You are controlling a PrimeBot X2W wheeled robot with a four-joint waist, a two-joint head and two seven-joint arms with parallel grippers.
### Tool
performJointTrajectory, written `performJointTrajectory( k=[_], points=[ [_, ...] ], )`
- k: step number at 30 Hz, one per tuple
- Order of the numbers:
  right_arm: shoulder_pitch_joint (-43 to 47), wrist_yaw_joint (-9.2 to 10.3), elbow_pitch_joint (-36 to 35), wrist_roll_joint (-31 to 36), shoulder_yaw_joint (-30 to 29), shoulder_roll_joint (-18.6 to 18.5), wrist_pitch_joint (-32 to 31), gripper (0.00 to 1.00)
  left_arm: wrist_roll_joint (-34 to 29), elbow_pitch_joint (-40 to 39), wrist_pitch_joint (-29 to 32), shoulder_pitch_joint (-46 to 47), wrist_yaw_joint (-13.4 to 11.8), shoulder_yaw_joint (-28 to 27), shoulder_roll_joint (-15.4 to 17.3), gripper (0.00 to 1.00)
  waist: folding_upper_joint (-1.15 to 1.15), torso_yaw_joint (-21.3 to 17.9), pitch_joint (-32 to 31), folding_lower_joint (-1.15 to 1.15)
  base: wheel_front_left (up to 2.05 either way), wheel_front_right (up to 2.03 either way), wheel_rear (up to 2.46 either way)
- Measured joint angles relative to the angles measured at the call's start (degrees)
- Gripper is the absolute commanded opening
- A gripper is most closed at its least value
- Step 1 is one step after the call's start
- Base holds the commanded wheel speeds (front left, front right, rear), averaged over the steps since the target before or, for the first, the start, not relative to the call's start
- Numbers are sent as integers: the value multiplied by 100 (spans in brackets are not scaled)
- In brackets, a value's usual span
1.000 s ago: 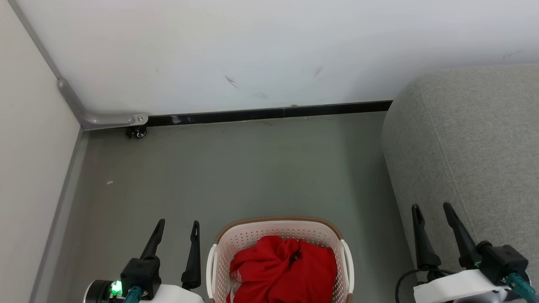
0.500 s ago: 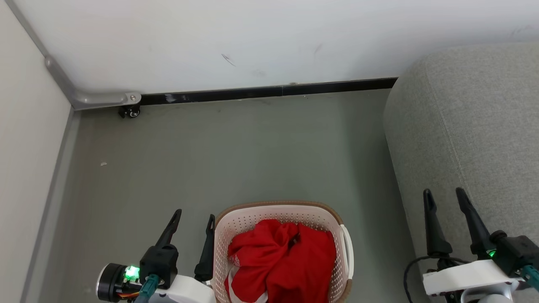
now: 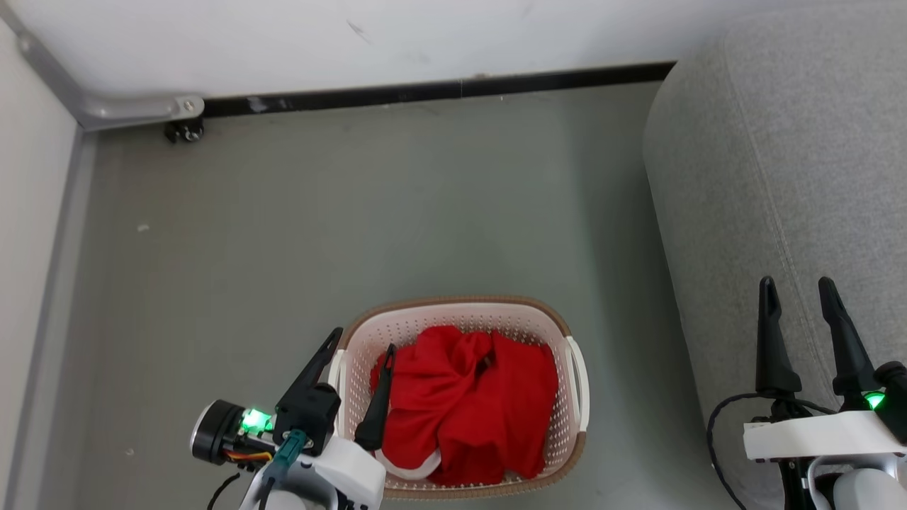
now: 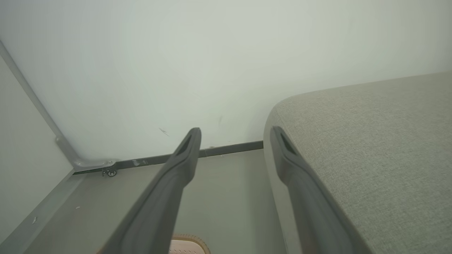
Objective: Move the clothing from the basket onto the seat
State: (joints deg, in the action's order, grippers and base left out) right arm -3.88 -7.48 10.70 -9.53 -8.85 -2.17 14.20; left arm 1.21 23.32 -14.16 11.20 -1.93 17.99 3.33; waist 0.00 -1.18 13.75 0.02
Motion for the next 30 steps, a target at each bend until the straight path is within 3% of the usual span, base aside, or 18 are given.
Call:
performJointTrajectory(
  k=[30],
  points=[
    [-703, 0, -504, -305, -237, 1, 0, 100, -643, 1371, -5, 1393, 193, 421, 204, 100, 0, -596, 1753, 0, 0, 0, 0]
  ],
)
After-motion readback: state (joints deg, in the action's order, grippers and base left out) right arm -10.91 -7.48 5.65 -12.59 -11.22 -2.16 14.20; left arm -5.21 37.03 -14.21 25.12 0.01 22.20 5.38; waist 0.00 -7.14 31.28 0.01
